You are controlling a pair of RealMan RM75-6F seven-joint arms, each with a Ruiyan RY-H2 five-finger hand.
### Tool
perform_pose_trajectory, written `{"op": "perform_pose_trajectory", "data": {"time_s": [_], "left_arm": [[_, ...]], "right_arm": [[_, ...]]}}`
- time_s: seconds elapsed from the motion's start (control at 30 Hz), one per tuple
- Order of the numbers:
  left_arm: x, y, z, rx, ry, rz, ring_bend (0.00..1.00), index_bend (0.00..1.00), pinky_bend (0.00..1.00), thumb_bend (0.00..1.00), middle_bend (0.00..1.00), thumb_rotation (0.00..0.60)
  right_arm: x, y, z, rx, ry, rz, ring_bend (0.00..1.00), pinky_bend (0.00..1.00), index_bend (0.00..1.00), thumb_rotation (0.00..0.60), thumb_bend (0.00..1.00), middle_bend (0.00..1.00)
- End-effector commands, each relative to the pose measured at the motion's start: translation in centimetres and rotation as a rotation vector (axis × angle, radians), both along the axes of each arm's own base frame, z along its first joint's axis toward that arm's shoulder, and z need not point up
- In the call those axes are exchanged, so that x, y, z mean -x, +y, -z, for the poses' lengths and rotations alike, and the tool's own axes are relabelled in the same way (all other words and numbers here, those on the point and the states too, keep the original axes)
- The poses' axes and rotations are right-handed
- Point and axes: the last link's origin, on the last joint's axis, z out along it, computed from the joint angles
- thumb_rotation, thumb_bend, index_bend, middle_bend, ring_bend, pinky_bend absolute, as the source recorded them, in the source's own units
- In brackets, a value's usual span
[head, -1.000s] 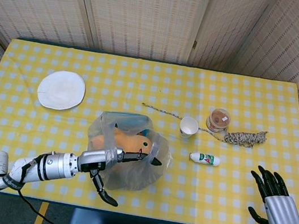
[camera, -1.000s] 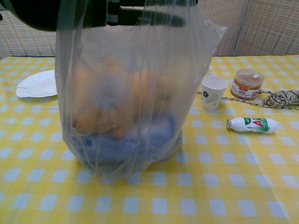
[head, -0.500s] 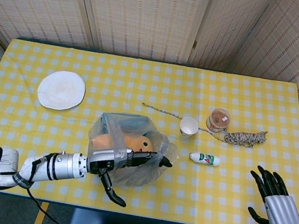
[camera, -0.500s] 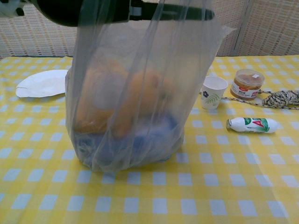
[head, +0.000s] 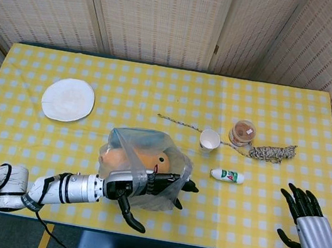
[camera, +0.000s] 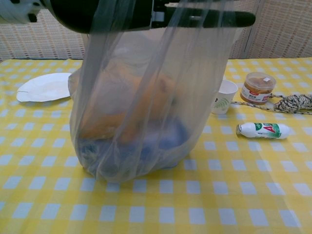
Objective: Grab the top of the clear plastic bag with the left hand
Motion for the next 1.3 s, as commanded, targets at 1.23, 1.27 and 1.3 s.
{"op": "perform_pose_trajectory", "data": {"time_s": [1.23,1.27,1.3], "left_arm": [[0.0,-1.0,-0.6,-0.303,0.034,-0.275,0.73,0.72,1.00,0.72,0.92,0.600],[0.0,-1.0,-0.6,-0.309,0.033,-0.294,0.74,0.73,1.00,0.78,0.93,0.600],[0.0,-1.0,-0.6,-0.320,0.034,-0.313,0.75,0.74,1.00,0.83,0.93,0.600]], "right_arm": [[0.0,0.2,0.0,-0.001,0.000,-0.002,0.00,0.00,0.00,0.600,0.28,0.00],[0.0,0.2,0.0,-0.002,0.000,-0.003,0.00,0.00,0.00,0.600,0.28,0.00],[0.0,0.2,0.0,-0.003,0.001,-0.003,0.00,0.00,0.00,0.600,0.28,0.00]]}}
